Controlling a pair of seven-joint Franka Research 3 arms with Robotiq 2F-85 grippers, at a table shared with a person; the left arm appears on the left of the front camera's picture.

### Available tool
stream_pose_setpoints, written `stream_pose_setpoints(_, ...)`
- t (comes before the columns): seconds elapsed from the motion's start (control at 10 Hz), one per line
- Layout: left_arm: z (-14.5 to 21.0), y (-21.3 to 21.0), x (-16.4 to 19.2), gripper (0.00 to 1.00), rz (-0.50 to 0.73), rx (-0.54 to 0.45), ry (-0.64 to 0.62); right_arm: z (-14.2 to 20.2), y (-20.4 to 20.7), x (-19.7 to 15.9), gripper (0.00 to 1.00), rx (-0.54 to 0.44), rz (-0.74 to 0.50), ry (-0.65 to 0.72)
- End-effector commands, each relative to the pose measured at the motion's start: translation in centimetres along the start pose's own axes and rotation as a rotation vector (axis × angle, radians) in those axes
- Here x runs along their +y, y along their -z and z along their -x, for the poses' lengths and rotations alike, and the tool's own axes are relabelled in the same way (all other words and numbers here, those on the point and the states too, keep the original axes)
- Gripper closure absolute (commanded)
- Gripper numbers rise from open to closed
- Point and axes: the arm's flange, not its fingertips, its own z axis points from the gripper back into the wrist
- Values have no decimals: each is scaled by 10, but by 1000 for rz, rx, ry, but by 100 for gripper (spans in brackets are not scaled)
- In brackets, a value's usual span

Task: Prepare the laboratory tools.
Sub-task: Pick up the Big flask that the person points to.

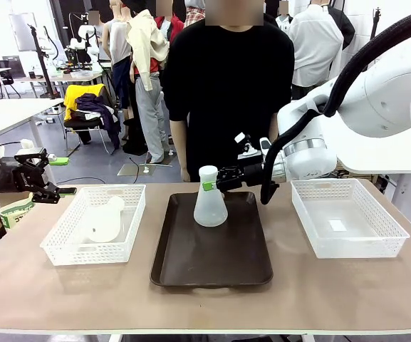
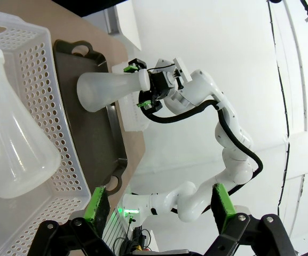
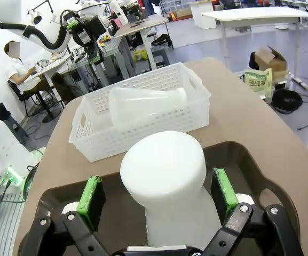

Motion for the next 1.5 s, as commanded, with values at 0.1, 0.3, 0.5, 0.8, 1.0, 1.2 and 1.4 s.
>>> stream_pose_setpoints(0.1,1,-1,-1,0,-7,2,4,0,0,0,0,0,0,0)
stream_pose_setpoints(0.3,1,-1,-1,0,-7,2,4,-8,-8,-1,0,76,6,8)
stream_pose_setpoints(0.5,1,-1,-1,0,-7,2,4,-19,-36,5,0,115,60,16)
stream_pose_setpoints(0.8,1,-1,-1,0,-7,2,4,-43,-107,26,0,112,244,-1)
stream_pose_setpoints(1.0,1,-1,-1,0,-7,2,4,-57,-142,50,0,210,335,27)
stream_pose_setpoints(1.2,1,-1,-1,0,-7,2,4,-62,-173,67,0,269,432,74)
stream_pose_setpoints(1.4,1,-1,-1,0,-7,2,4,-61,-200,77,0,241,487,129)
